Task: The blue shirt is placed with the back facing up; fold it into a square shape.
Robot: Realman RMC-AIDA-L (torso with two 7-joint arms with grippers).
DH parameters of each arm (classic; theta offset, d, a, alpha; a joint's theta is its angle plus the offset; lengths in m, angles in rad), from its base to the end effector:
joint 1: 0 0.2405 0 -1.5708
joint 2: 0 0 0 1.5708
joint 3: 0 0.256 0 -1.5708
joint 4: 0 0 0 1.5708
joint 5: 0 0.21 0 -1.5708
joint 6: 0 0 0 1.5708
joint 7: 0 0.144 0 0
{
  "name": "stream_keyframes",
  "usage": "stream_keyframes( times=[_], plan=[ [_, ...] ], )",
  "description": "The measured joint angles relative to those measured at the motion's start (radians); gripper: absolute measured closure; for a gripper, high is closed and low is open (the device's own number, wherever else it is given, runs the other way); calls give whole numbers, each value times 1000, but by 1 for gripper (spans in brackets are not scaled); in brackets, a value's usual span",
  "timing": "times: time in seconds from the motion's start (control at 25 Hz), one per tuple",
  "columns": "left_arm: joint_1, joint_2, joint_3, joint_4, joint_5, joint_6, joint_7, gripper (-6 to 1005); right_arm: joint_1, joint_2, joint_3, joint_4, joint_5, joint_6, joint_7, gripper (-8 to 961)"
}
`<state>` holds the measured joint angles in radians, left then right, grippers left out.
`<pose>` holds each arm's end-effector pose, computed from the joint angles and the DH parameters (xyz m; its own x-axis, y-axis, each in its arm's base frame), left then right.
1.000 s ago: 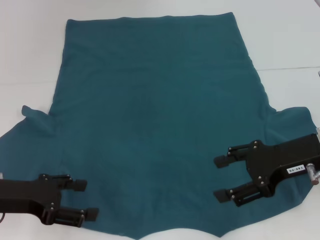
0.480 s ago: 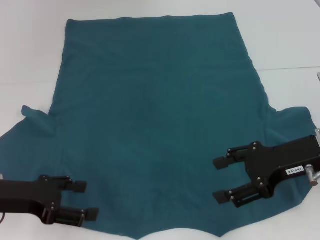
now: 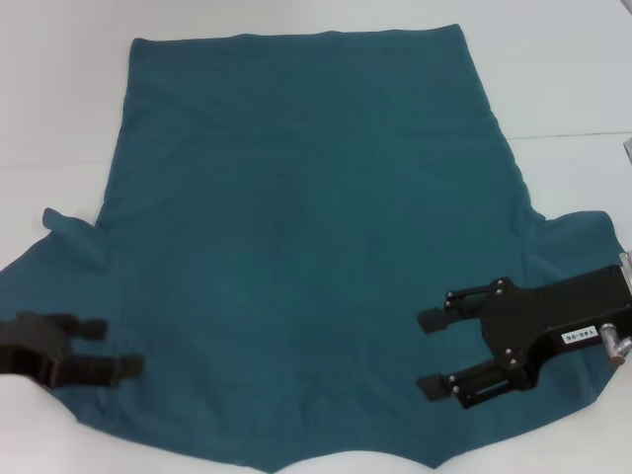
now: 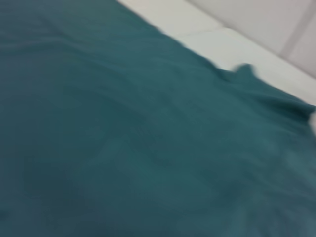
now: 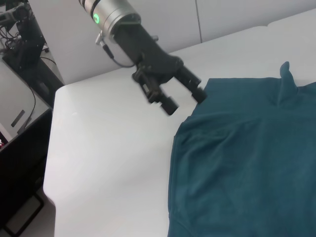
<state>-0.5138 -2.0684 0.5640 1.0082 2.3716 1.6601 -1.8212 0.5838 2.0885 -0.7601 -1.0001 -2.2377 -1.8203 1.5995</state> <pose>-0.2893 0.3288 0.0627 0.7292 0.6221 0.2850 0.6820 -0.6948 -0.2282 0.2235 0.3256 0.0287 0.9282 -0.2965 -0.2248 -0.3078 -0.9513 -0.0163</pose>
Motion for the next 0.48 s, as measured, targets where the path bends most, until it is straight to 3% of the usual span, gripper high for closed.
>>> stream_keyframes(
  times=[0.48],
  plan=[
    [31, 3, -3, 70, 100, -175, -205, 62, 8, 6, -1, 0, 7, 1, 0, 78]
  ],
)
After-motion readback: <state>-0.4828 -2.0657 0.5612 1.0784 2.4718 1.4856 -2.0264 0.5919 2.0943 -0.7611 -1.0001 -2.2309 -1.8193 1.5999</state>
